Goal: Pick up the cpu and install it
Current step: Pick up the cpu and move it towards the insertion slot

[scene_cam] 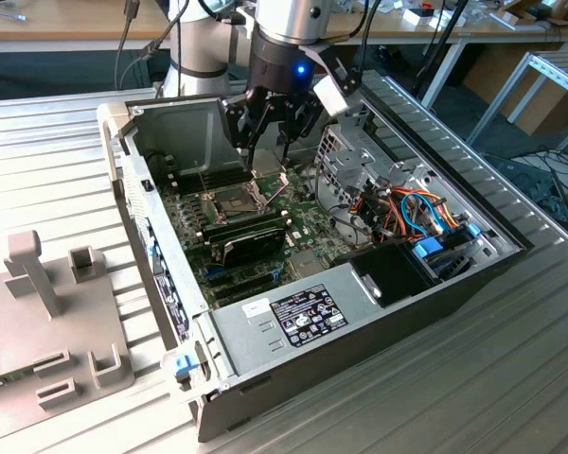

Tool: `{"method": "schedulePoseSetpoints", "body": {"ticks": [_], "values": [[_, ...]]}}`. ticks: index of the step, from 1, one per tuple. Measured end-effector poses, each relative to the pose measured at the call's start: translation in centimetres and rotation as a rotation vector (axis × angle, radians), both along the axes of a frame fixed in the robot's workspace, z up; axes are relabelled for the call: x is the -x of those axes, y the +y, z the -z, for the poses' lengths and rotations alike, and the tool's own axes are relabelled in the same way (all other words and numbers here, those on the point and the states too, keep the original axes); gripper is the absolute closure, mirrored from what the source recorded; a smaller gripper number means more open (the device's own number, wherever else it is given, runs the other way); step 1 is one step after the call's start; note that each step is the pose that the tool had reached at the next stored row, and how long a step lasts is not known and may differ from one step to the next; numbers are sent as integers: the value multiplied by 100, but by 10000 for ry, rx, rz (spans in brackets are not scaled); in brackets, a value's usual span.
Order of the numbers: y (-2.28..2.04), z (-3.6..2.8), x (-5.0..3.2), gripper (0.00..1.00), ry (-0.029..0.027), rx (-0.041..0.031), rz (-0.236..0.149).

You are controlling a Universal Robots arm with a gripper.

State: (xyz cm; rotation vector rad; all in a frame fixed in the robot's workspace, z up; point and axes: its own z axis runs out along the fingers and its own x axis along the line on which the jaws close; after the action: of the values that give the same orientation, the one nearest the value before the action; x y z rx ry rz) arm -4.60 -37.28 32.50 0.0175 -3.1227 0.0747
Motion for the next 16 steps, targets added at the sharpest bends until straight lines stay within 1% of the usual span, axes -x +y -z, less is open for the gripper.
{"method": "schedulePoseSetpoints", "body": {"ticks": [4,7,10,13,16], "values": [[66,78,0,45,0,-3,-1],[131,149,0,45,0,-19,0],[174,181,0,45,-1,-31,0],[199,192,0,45,0,-32,0],[240,206,3,45,-1,-40,0]]}}
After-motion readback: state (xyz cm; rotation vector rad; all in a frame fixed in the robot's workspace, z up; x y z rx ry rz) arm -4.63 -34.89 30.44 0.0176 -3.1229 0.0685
